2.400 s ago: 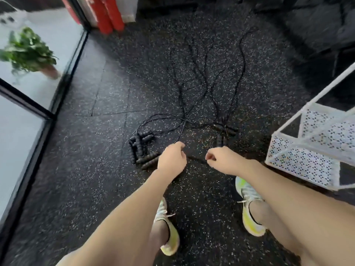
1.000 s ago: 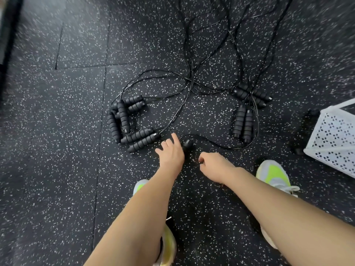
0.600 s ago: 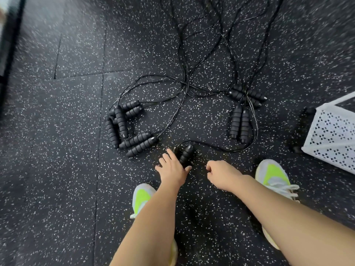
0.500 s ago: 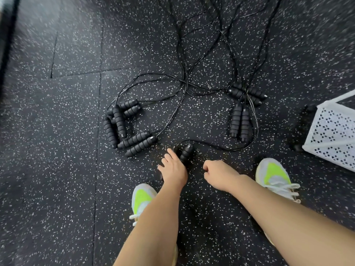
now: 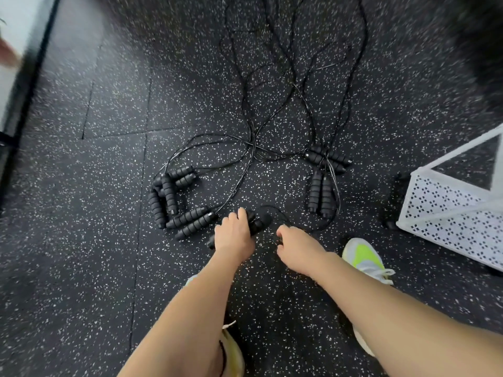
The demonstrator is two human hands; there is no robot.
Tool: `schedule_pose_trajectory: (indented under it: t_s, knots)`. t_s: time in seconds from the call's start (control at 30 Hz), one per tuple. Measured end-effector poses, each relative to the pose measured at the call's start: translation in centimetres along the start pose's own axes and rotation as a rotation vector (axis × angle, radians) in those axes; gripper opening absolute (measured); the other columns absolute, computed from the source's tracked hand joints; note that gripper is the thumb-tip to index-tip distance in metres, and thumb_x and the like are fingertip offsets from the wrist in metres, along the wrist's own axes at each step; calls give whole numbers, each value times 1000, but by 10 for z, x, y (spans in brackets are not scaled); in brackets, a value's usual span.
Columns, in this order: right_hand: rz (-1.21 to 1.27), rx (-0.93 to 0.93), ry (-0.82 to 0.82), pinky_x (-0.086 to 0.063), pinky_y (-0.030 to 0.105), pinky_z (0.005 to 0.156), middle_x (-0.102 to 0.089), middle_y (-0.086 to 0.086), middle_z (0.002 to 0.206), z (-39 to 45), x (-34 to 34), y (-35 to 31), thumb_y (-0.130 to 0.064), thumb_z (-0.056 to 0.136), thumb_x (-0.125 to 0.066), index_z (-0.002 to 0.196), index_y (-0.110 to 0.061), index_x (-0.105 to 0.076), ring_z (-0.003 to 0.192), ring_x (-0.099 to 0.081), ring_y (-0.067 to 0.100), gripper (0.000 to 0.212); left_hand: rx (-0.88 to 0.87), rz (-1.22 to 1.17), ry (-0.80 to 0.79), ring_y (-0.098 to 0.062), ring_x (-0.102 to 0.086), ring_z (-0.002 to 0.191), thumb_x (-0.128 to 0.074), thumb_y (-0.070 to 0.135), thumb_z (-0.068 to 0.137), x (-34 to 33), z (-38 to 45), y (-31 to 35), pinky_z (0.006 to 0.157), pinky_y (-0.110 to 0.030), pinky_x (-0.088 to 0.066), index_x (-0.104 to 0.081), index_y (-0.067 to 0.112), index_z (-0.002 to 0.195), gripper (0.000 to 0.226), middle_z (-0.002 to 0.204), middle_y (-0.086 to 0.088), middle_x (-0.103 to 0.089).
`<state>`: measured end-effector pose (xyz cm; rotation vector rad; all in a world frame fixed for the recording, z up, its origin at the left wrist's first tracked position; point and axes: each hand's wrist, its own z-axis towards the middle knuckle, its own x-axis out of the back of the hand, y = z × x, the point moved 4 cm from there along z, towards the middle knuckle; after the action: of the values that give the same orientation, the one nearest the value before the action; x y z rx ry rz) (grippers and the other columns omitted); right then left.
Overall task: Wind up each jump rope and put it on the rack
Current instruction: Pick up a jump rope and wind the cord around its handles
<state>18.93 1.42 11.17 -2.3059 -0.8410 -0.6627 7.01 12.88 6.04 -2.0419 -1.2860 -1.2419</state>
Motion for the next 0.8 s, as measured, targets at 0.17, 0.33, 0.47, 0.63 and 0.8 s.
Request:
schedule_pose_trajectory:
  t_s: [0.17,0.33,0.47,0.63,0.8]
  knots:
    - [62,47,333,-42,44,106,-35,8,147,-61,57,-20,-20,98,-54,152,-20,-25,130,-39,30,61,-188,-53,88,-29,-48,124,-71,20,80,84,-65,30,102,-46,-46,-24,13,148,83,133,-7,-46]
    - [90,76,455,-34,52,114,-20,3,159,-124,108,-29,-11,89,-67,159,-34,-5,141,-28,33,96,-306,-236,176,-29,-46,129,-67,19,80,156,-140,52,109,-45,-42,-17,18,155,90,141,-8,-44]
    - [230,114,659,-37,50,109,-22,5,158,-167,144,-37,2,81,-69,157,-36,-10,136,-32,33,103,-375,-270,285,-28,-52,122,-65,23,80,199,-189,68,98,-40,-47,-22,21,151,84,139,-5,-47]
    - [140,228,749,-41,36,73,-53,-6,88,-211,168,-56,0,84,-58,94,-23,-53,93,-59,28,25,-324,-339,350,-27,-56,110,-67,25,79,232,-229,82,81,-38,-45,-29,27,145,76,130,2,-48]
    - [174,287,811,-34,36,66,-45,-9,81,-237,179,-68,-3,86,-51,80,-24,-40,81,-53,24,24,-245,-399,441,-29,-55,113,-71,22,79,247,-249,96,88,-45,-50,-35,24,141,72,127,0,-49]
